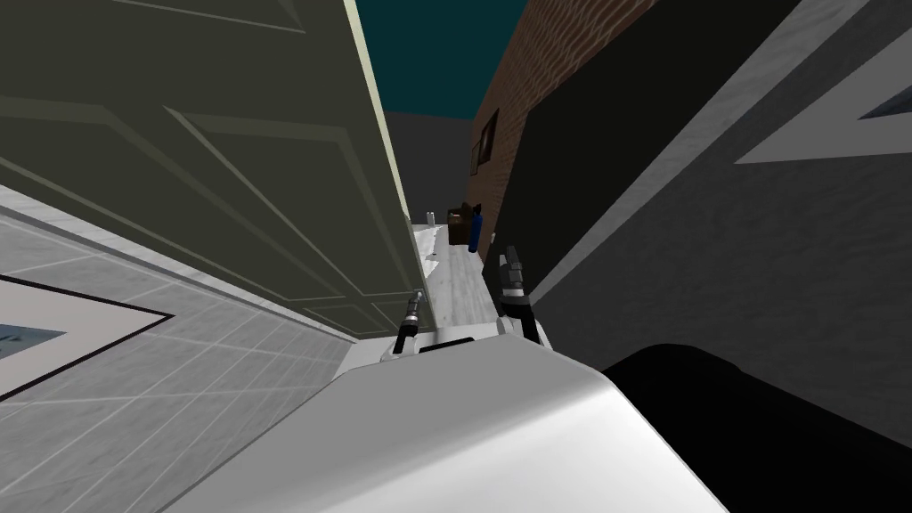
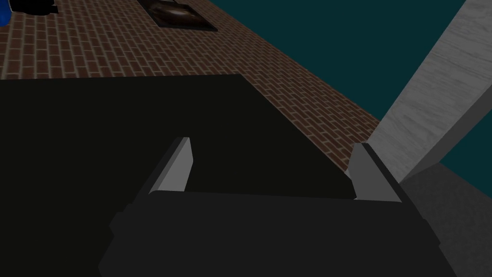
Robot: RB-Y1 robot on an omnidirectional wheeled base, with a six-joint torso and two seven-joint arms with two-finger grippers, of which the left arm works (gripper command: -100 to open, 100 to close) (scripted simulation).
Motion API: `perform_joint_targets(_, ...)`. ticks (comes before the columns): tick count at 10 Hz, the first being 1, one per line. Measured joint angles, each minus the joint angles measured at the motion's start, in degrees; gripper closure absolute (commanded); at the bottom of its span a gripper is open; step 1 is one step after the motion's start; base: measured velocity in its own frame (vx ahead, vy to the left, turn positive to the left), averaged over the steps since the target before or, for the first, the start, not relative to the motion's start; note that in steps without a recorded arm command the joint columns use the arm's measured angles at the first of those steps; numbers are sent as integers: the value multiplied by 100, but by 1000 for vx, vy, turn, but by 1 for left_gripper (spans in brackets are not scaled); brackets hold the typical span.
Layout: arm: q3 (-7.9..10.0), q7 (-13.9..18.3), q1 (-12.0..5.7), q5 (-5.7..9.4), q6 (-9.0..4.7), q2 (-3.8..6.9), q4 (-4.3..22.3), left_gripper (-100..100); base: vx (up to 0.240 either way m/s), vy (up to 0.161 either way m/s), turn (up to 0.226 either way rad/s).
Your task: Push the door open
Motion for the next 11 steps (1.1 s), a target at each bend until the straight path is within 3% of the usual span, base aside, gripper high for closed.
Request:
perform_joint_targets(3, -3, -1, 9, -1, 9, -2, 8, 100, 33, -12, 5)
perform_joint_targets(8, 142, -44, -27, 74, -26, 65, 161, 100, 181, -58, 34)
perform_joint_targets(9, 178, -73, 57, 92, 60, 108, -33, 100, 189, -79, 47)
perform_joint_targets(11, 314, -81, -9, 159, 75, 195, -3, 100, 209, -49, 110)
